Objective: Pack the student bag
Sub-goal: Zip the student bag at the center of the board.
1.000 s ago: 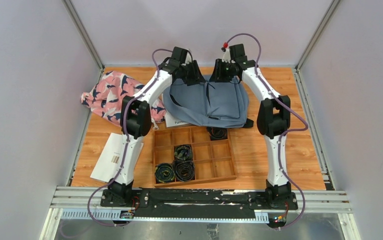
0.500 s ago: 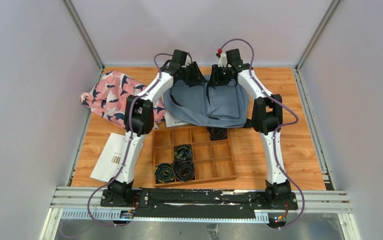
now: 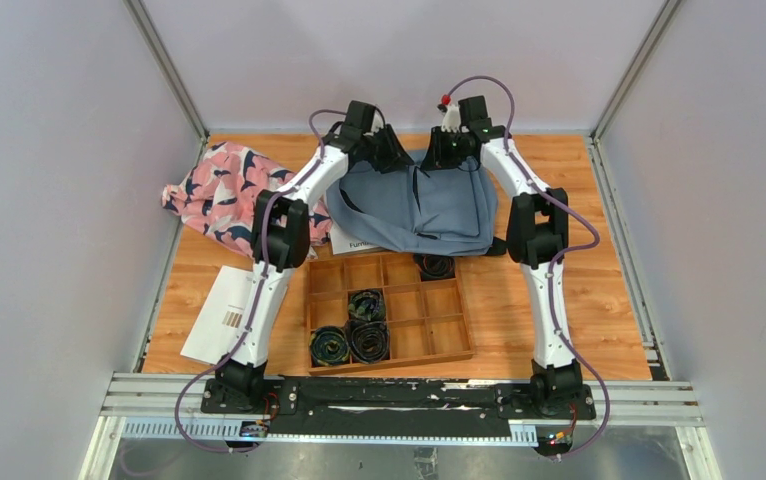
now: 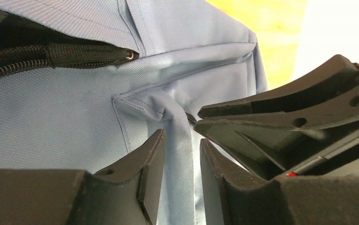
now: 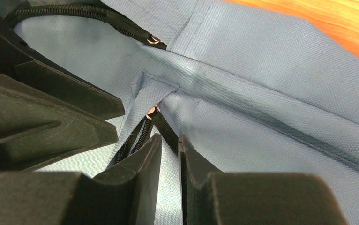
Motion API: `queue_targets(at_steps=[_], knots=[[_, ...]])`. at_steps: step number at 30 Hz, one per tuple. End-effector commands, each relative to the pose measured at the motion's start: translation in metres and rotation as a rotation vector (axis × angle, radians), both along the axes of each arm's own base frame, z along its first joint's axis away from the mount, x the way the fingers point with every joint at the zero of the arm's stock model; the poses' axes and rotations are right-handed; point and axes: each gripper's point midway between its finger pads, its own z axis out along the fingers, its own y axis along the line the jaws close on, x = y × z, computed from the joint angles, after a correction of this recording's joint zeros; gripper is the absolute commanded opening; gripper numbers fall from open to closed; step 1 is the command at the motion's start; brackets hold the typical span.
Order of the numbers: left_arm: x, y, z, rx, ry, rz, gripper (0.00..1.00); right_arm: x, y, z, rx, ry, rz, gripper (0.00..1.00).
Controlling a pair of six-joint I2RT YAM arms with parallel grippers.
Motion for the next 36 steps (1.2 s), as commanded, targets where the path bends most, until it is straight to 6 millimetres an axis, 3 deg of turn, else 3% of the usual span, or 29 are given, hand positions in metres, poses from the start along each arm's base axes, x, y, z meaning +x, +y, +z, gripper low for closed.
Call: queue_targets(at_steps=[1,7,12,14,20,25,30,33,36], knots=[[0.009,-0.005,-0.002,-0.022,-0.012,0.019,0.37,0.003,-0.005,0.004,0.015,-0.011,0.005,0.3],[0.011,-0.006,-0.007,-0.025,-0.014,0.019,0.34,0.004,-0.006,-0.006,0.015,0.007,0.008,0.42],[0.013,-0.009,-0.01,-0.04,-0.013,0.019,0.21,0.005,-0.009,-0.015,0.012,0.022,0.005,0.43],[0.013,-0.01,-0.009,-0.055,-0.014,0.014,0.12,0.005,-0.01,-0.017,0.012,0.028,0.0,0.4],[0.013,-0.017,-0.002,-0.101,-0.021,0.0,0.01,0.003,-0.007,-0.024,0.042,0.052,-0.002,0.32],[0.013,-0.018,0.002,-0.116,-0.033,-0.013,0.0,0.003,-0.007,-0.017,0.052,0.034,-0.014,0.13],[0.01,-0.02,0.002,-0.128,-0.03,-0.031,0.0,-0.005,-0.006,-0.01,0.083,0.021,-0.03,0.01],[0.01,-0.02,0.001,-0.127,-0.028,-0.031,0.0,-0.009,-0.004,0.0,0.096,-0.007,-0.022,0.02],[0.01,-0.021,0.002,-0.152,-0.02,-0.032,0.0,-0.013,-0.004,0.004,0.094,-0.03,-0.011,0.13]])
